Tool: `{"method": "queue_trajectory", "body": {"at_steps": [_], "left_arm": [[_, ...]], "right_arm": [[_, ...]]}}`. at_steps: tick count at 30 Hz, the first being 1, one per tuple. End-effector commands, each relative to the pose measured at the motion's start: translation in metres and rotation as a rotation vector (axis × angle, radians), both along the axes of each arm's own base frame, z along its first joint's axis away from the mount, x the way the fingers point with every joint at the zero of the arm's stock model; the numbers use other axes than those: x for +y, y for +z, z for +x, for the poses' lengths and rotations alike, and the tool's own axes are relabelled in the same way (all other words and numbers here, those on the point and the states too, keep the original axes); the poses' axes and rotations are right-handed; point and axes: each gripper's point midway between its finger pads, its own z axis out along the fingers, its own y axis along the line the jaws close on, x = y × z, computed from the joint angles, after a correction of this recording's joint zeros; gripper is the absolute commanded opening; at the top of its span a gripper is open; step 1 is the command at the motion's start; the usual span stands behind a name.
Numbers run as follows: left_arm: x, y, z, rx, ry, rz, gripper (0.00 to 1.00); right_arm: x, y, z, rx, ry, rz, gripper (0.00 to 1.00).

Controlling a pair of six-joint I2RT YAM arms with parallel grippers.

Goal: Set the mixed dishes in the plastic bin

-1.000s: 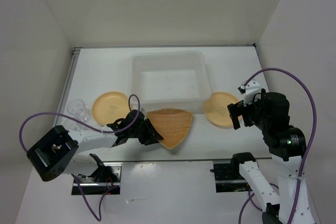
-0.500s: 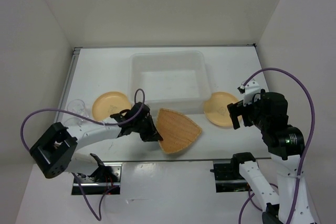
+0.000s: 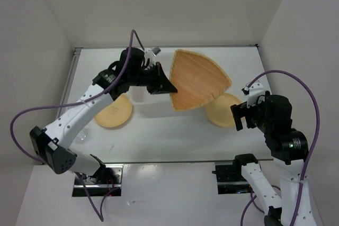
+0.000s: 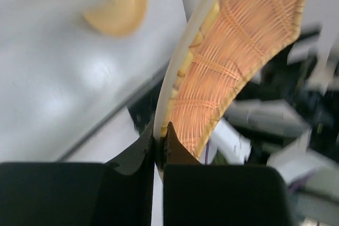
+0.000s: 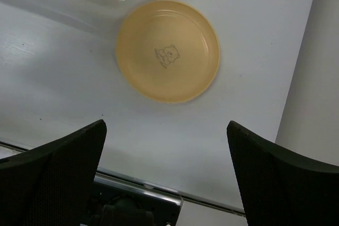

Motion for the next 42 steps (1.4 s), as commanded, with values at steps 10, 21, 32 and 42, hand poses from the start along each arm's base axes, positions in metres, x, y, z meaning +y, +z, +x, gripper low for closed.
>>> {"method": "queue_trajectory", "body": {"at_steps": [10, 21, 32, 42], "left_arm": [[0.023, -0.088, 0.218, 0.192, 0.690, 0.003, 0.00], [0.006, -0.150, 0.248, 0.353, 0.940, -0.012, 0.00], [0.007, -0.205, 0.236, 0.461, 1.014, 0.048, 0.07], [-0.003, -0.210, 0.224, 0.461, 0.956, 0.073, 0.67]], "right_arm": [[0.000, 0.011, 0.005, -0.071, -0.009, 0.011, 0.99], [0.000, 0.014, 0.002, -0.090, -0.009, 0.013, 0.99], [0.000, 0.013, 0.004, -0.090, -0.009, 0.013, 0.99], [-0.001, 0.014, 0.002, -0.099, -0.021, 0.017, 0.99]]}}
